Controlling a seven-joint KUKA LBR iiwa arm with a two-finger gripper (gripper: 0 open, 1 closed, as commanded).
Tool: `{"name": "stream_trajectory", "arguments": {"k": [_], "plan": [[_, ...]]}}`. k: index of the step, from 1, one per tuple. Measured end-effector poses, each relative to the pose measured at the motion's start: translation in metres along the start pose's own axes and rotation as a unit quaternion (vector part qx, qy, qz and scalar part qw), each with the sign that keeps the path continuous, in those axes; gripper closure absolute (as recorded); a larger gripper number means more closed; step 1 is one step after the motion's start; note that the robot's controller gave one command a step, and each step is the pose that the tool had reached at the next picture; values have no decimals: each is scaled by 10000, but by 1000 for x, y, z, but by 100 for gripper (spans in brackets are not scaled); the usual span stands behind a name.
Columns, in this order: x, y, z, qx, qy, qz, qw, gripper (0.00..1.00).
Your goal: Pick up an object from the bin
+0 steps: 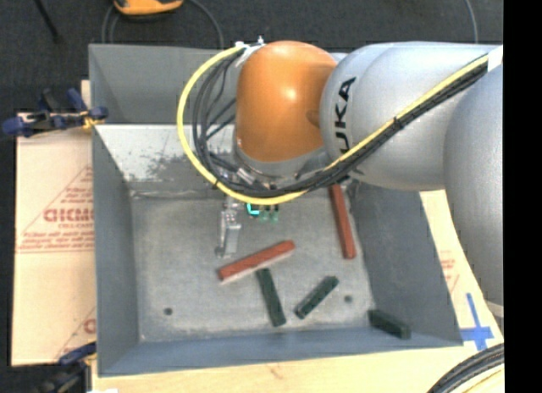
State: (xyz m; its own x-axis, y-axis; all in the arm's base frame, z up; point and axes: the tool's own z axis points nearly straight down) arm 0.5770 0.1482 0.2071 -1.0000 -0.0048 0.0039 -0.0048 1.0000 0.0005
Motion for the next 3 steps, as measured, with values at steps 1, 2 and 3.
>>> {"name": "stream_trajectory", "arguments": {"k": [1, 2, 3], "plan": [[-2, -1, -5, -6, -39, 16, 10000, 0], [9, -8, 17, -6, -79, -583, 9983, 0], [18, -38, 47, 5, -18, -1611, 9869, 0]]}}
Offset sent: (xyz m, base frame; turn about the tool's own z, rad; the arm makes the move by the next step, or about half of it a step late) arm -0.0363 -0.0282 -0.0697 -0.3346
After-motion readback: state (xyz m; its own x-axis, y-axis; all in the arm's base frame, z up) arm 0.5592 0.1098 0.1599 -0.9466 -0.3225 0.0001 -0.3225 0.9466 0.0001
